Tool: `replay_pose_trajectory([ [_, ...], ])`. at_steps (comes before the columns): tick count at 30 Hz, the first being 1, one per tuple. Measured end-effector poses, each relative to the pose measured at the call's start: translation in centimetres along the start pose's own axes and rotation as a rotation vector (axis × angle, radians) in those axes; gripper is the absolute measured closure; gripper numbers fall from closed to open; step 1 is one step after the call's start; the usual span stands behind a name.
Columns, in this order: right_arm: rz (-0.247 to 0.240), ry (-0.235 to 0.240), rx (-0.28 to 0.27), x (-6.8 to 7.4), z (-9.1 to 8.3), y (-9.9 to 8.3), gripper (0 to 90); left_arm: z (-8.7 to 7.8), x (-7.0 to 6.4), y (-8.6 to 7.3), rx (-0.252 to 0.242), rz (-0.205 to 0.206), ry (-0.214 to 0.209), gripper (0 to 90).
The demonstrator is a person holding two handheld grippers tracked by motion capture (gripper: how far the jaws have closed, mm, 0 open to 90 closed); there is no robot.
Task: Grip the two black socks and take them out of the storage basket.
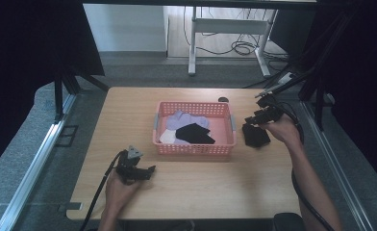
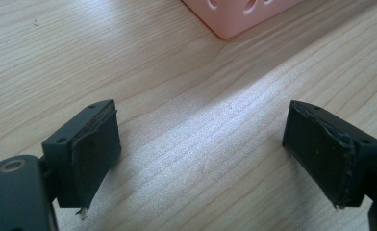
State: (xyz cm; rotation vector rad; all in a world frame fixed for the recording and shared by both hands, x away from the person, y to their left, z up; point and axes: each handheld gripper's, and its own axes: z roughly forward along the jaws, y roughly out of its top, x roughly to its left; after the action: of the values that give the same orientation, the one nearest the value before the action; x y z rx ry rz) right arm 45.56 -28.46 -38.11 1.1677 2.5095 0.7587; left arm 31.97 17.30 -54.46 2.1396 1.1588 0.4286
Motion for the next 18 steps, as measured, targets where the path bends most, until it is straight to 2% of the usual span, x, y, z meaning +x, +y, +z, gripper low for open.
replay_pose_trajectory([
  [8,-0.087,0.059,0.003,3.4,2.2,3.1,46.9,0.0,0.0,0.0,0.0,-0.006,-0.001,12.6],
  [10,-0.1,0.072,0.014,4.4,3.1,3.7,47.4,0.0,0.0,0.0,0.0,-0.006,-0.001,12.6],
  [11,-0.1,0.072,0.014,4.4,3.1,3.7,47.4,0.0,0.0,0.0,0.0,-0.006,-0.001,12.6],
  [12,-0.121,0.09,0.024,5.3,4.0,4.3,47.8,0.0,0.0,0.0,0.0,-0.006,-0.001,12.6],
  [14,-0.132,0.093,0.03,5.7,4.5,4.6,47.9,0.0,0.0,0.0,0.0,-0.006,-0.001,12.6],
  [15,-0.146,0.112,0.039,6.6,5.5,5.0,48.2,0.0,0.0,0.0,0.0,-0.006,-0.001,12.6],
  [16,-0.146,0.112,0.039,6.6,5.5,5.0,48.2,0.0,0.0,0.0,0.0,-0.006,-0.001,12.6],
  [18,-0.174,0.121,0.054,7.7,7.0,5.5,48.7,0.0,0.0,0.0,0.0,-0.006,-0.001,12.6],
])
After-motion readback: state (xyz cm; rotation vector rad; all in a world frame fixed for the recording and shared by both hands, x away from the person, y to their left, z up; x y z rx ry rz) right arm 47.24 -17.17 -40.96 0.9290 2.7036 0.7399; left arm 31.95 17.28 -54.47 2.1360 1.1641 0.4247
